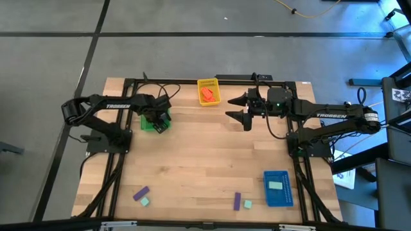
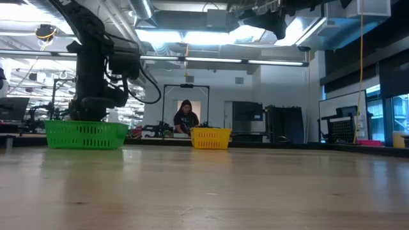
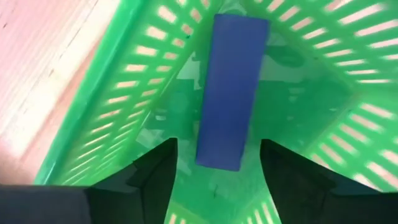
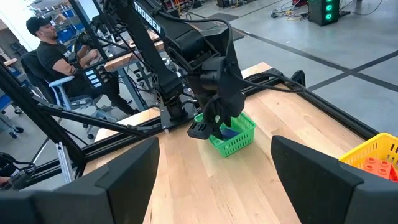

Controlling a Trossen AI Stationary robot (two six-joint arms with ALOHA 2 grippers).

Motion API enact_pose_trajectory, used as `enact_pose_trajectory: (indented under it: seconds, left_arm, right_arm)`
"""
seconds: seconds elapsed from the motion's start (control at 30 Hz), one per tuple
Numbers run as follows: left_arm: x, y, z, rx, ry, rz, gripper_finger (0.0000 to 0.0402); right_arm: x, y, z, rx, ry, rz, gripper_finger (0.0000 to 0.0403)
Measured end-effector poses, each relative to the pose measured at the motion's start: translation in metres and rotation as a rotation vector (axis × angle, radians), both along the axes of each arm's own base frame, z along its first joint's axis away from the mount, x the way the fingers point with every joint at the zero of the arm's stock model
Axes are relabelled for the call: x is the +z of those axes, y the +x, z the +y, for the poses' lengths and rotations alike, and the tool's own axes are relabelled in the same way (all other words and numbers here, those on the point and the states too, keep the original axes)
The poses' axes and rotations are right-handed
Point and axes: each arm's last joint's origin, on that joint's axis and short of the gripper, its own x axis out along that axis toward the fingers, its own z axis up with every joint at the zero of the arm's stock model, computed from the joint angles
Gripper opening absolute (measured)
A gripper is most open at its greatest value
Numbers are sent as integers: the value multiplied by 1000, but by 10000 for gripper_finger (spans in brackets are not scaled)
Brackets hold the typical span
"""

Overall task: Sort & place blocks by color
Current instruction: Put the left violet block into the green bin

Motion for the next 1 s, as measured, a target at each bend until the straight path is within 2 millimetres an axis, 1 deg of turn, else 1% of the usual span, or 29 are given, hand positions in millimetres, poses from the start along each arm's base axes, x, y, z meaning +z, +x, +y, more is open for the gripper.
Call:
enact_pose_trajectory:
  seconds: [0.07,0.17,0.3,0.43,0.5,0.6,0.73,0.87,0.93,1.0]
  left_arm:
    - [5,-1,-1,0,-2,-7,232]
    - [18,0,0,1,18,-44,239]
    - [43,0,0,3,72,-128,239]
    - [71,-4,-3,58,122,-265,240]
    - [86,-7,-8,71,145,-383,240]
    - [110,-11,-20,47,203,-615,236]
    - [143,-18,-41,-35,317,-978,235]
    - [167,-25,-60,-120,394,-1301,235]
    - [176,-27,-68,-189,431,-1400,235]
    - [181,-28,-74,-264,470,-1444,235]
  right_arm:
    - [0,0,0,0,0,0,311]
    - [0,0,0,0,0,0,311]
    - [0,0,0,1,-1,0,311]
    - [0,0,0,0,0,-1,311]
    - [0,0,0,0,0,-1,311]
    - [0,0,0,0,0,-1,311]
    - [0,0,0,1,-1,-1,311]
    - [0,0,0,1,-1,-2,311]
    - [1,0,0,1,-2,-6,311]
    - [1,0,0,2,-3,-8,311]
